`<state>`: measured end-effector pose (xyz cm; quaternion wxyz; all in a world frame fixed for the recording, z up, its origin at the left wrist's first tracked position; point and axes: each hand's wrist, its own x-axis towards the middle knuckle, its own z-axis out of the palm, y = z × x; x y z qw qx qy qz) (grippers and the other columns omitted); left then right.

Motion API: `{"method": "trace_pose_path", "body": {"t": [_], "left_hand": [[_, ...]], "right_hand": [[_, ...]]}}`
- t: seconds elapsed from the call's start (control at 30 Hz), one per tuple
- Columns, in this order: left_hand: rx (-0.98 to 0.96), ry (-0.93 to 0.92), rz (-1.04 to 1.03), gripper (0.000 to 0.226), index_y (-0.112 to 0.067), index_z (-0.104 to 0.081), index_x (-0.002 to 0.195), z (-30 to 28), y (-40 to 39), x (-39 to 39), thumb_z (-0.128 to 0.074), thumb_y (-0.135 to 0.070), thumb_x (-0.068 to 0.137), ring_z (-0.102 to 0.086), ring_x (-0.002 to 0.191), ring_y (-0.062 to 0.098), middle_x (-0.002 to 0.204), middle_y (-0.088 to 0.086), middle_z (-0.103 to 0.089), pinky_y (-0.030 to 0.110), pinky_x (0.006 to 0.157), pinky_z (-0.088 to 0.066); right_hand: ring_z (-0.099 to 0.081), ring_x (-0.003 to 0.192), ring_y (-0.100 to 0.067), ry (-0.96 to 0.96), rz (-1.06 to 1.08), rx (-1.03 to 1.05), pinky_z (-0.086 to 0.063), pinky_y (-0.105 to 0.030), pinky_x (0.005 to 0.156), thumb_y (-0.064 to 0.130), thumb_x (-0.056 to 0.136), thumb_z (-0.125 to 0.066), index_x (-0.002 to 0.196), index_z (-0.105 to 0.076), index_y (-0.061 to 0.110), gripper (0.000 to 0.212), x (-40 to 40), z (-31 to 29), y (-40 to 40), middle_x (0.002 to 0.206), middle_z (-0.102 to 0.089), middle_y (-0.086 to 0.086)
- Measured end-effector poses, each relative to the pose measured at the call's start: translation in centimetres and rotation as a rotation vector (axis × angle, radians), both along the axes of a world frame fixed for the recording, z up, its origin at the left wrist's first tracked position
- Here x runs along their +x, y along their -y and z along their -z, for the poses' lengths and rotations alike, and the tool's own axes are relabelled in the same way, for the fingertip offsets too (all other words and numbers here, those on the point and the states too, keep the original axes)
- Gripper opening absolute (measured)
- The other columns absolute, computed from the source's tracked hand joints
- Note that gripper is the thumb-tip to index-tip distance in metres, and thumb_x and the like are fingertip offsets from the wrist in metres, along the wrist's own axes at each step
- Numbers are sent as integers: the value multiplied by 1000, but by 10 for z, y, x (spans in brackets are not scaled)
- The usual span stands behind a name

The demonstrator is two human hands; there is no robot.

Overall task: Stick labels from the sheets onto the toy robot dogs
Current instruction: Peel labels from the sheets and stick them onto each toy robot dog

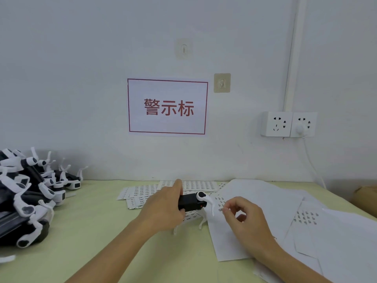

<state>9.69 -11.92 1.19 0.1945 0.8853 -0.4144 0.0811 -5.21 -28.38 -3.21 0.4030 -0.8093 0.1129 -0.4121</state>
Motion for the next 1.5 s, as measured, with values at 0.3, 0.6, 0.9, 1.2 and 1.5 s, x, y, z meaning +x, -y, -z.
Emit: {"method": "trace_pose_path", "body": {"t": [0.3, 0.6, 0.9, 1.2, 1.5], "left_hand": [[-23, -342, 37, 50, -21, -48, 130, -14, 0, -3, -67, -16, 84, -62, 93, 15, 117, -3, -62, 23, 74, -50], [-312, -507, 169, 26, -21, -52, 98, -51, -1, -29, -71, -23, 81, -61, 56, 10, 89, 1, -67, 22, 47, -47], [-541, -564, 299, 48, -42, -41, 119, -91, -13, -50, -70, -21, 87, -70, 79, 37, 95, 9, -71, 25, 50, -48], [-680, -532, 332, 61, -56, -54, 117, -118, -10, -45, -82, -17, 79, -73, 85, 23, 99, 5, -74, 33, 68, -59], [-663, -534, 284, 71, -59, -54, 125, -111, -10, -41, -86, -19, 75, -74, 77, 14, 92, -5, -76, 22, 63, -55]], "right_hand": [[-56, 88, -11, 14, -2, -402, -41, -14, 72, 21, 88, -60, 83, -58, 31, 11, -4, -15, -14, 90, -51, 17], [-40, 115, -2, 29, -25, -525, -27, -3, 93, 18, 90, -66, 87, -59, 34, 18, -10, -82, -28, 109, -40, 13], [-60, 96, -7, 26, -130, -522, -55, -18, 83, 8, 84, -72, 77, -71, 20, 14, -6, -166, -39, 104, -55, 7], [-58, 93, -1, 61, -58, -541, -52, -11, 77, 10, 83, -74, 67, -65, 34, 30, -4, -193, -39, 99, -57, 13], [-60, 94, -5, -25, -37, -567, -51, -15, 77, 13, 83, -75, 74, -74, 27, 16, 3, -181, -35, 106, -60, 10]]}}
